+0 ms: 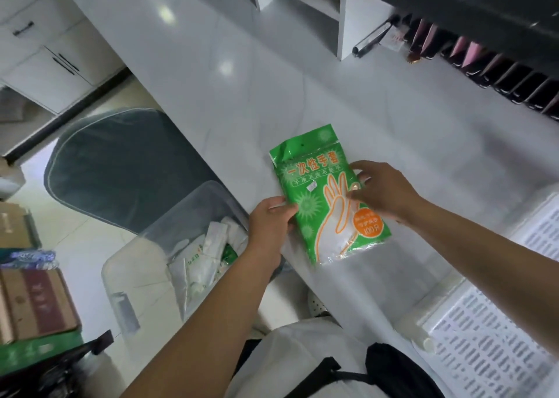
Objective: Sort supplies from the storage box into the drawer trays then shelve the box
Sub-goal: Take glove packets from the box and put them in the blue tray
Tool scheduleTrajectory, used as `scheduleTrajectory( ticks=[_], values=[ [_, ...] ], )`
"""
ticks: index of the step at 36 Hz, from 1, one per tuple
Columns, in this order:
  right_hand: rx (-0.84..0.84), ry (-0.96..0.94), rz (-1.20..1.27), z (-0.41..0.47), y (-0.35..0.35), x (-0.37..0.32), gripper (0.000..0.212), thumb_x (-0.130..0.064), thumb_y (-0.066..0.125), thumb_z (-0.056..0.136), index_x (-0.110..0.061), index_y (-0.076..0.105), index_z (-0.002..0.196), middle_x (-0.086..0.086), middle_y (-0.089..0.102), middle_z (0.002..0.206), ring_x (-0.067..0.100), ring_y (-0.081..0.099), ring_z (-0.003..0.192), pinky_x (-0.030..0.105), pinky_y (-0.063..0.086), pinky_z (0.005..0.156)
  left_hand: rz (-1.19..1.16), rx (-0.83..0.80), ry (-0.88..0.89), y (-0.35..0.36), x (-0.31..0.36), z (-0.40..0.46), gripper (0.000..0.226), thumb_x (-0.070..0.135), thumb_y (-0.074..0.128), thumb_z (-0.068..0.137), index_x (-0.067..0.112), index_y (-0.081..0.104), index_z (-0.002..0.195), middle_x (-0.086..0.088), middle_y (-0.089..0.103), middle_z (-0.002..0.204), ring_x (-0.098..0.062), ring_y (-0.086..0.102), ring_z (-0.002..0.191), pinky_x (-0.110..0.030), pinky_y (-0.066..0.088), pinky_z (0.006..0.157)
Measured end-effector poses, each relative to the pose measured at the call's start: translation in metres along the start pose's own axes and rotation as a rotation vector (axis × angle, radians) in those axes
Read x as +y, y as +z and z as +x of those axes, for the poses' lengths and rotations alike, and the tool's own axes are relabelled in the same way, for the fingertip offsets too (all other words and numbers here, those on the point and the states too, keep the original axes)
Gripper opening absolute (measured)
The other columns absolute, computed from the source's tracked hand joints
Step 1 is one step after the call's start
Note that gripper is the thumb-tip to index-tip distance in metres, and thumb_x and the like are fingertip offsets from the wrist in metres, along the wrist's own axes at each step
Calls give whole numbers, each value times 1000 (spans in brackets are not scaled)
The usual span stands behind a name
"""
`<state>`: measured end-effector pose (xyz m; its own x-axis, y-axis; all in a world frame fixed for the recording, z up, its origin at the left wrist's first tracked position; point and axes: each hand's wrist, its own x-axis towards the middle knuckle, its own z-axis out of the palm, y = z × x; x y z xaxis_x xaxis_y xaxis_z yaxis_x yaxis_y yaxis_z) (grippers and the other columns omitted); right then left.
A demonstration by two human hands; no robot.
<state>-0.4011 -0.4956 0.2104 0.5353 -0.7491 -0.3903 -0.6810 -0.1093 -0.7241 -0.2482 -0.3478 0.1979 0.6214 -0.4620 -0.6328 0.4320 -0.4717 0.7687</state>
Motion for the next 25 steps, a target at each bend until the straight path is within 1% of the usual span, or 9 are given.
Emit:
scheduleTrajectory(
  ticks=[2,4,7,12,14,17,20,22,25],
  values=[
    [18,-2,-8,-3,2,0,50,-20,74,83,-28,60,130,2,67,118,19,66,87,38,56,77,16,-33,-16,2,5,-5,40,4,75,83,7,60,120,-16,71,115,-31,70,106,-46,53,99],
    [46,22,20,-8,4,0,52,-19,75,83,-26,59,131,4,65,119,17,63,82,36,56,72,51,-99,-9,5,8,-10,49,2,74,83,3,57,129,-16,70,120,-30,69,109,-47,51,102],
    [35,138,152,-14,7,-1,60,-13,76,81,-24,55,136,5,64,113,22,68,84,41,60,74,90,-209,-34,3,17,-15,36,0,71,84,4,65,120,-15,73,114,-27,72,101,-42,57,92],
    [35,256,451,-41,6,-8,56,5,76,76,-13,60,127,9,68,86,19,68,58,26,54,46,-83,-384,-215,-11,27,-20,17,0,68,87,6,70,102,-12,79,94,-25,70,89,-35,57,80],
    [67,227,559,-61,7,-12,54,9,75,76,-9,61,125,16,69,88,22,67,59,30,58,51,-39,-465,-156,-21,23,-21,21,5,68,87,14,70,105,-4,78,91,-23,68,89,-35,55,76],
    [147,153,710,-95,12,-19,54,12,73,77,-14,62,122,21,69,97,25,70,68,37,62,59,-16,-627,-94,-43,19,-23,46,9,74,78,17,64,122,-5,77,105,-25,69,89,-37,56,71],
    [224,117,847,-129,20,-24,54,5,73,80,-25,59,124,17,72,99,23,73,74,33,59,58,-20,-747,-35,-65,17,-28,61,10,78,72,16,60,130,-12,73,119,-30,72,96,-46,55,84],
    [212,111,937,-152,26,-24,50,-4,73,82,-26,59,125,13,75,104,27,74,85,39,61,69,-50,-816,-17,-79,17,-32,65,11,80,70,15,59,132,-16,71,122,-34,71,103,-49,54,90],
    [103,131,1120,-187,40,-21,43,-13,71,84,-15,61,126,11,73,110,28,71,91,36,58,72,-99,-911,-13,-95,19,-41,60,4,77,70,12,61,128,-19,73,115,-33,73,95,-43,62,79]
  ],
)
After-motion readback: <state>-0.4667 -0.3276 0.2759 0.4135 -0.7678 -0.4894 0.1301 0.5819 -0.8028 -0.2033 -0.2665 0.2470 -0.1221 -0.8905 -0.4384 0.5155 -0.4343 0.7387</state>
